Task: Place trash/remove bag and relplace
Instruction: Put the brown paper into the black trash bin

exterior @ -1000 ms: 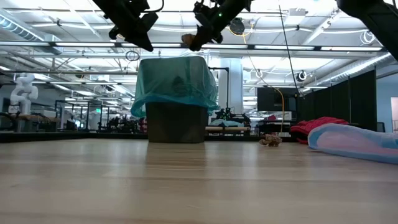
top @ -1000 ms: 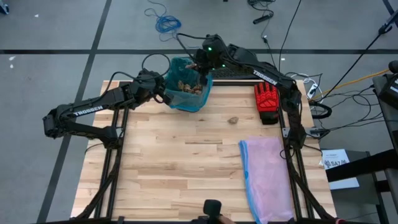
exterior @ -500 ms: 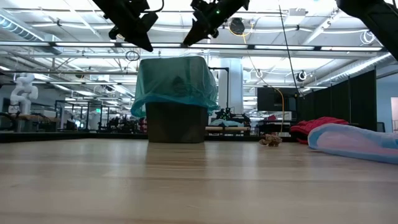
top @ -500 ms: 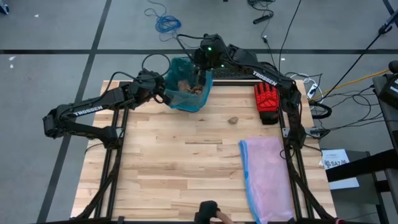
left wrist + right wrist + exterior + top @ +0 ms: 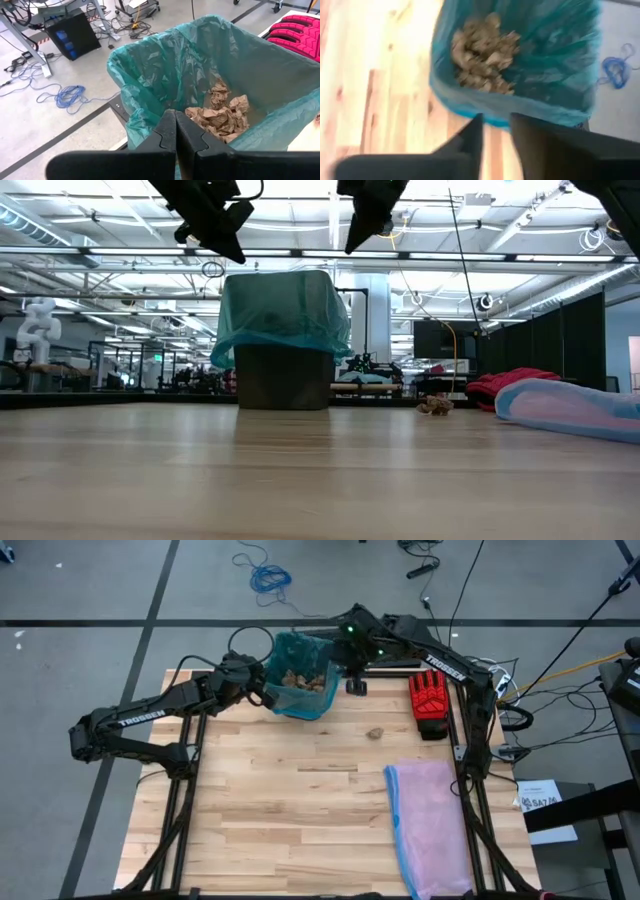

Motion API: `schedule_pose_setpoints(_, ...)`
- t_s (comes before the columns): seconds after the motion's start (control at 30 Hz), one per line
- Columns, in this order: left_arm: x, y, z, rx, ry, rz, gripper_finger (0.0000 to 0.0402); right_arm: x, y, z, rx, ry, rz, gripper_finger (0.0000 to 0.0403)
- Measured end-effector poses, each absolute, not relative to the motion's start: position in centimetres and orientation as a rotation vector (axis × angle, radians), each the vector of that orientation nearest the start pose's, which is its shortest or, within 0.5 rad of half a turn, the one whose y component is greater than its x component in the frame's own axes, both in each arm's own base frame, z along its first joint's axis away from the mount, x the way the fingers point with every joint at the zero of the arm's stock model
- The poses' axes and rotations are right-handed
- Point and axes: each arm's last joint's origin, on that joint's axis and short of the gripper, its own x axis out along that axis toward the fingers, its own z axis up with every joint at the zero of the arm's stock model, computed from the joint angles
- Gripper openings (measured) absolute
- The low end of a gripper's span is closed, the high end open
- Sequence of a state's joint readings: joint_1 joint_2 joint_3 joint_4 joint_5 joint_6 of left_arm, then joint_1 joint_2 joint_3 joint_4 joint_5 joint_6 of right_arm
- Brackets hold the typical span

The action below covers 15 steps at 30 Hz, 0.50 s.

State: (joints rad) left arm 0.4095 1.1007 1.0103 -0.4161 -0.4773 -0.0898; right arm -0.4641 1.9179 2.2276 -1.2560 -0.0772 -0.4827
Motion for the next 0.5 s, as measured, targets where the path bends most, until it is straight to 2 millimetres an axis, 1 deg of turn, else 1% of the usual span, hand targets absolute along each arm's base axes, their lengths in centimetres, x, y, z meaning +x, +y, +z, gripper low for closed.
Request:
schedule_pose_setpoints(0.03,20.7,10.4,33.1,-0.064,0.484,0.891,0.0,34.2,-16.7,40.4,-0.195,0.99,-0.113,0.0031)
schedule_pose_setpoints(0.07,20.7,10.5,33.1,-0.063,0.484,0.892,0.0,34.2,-16.5,40.4,-0.202,0.997,-0.103,0.0016)
schedule_pose_setpoints(0.1,20.7,10.5,33.1,-0.063,0.485,0.892,0.0,34.2,-16.4,40.4,-0.207,0.999,-0.097,0.0012)
schedule_pose_setpoints(0.2,20.7,10.4,33.0,-0.062,0.496,0.892,0.0,34.6,-16.1,40.5,-0.224,0.972,-0.092,0.0003)
schedule_pose_setpoints(0.27,20.6,10.4,32.9,-0.061,0.51,0.892,0.0,34.7,-15.9,41.0,-0.241,0.935,-0.098,0.0001)
schedule_pose_setpoints(0.37,20.6,10.4,32.9,-0.061,0.513,0.892,0.0,34.8,-15.5,42.0,-0.277,0.86,-0.109,0.0)
schedule_pose_setpoints(0.5,20.6,10.4,32.9,-0.061,0.517,0.892,0.0,34.5,-15.2,43.2,-0.291,0.781,-0.13,0.0)
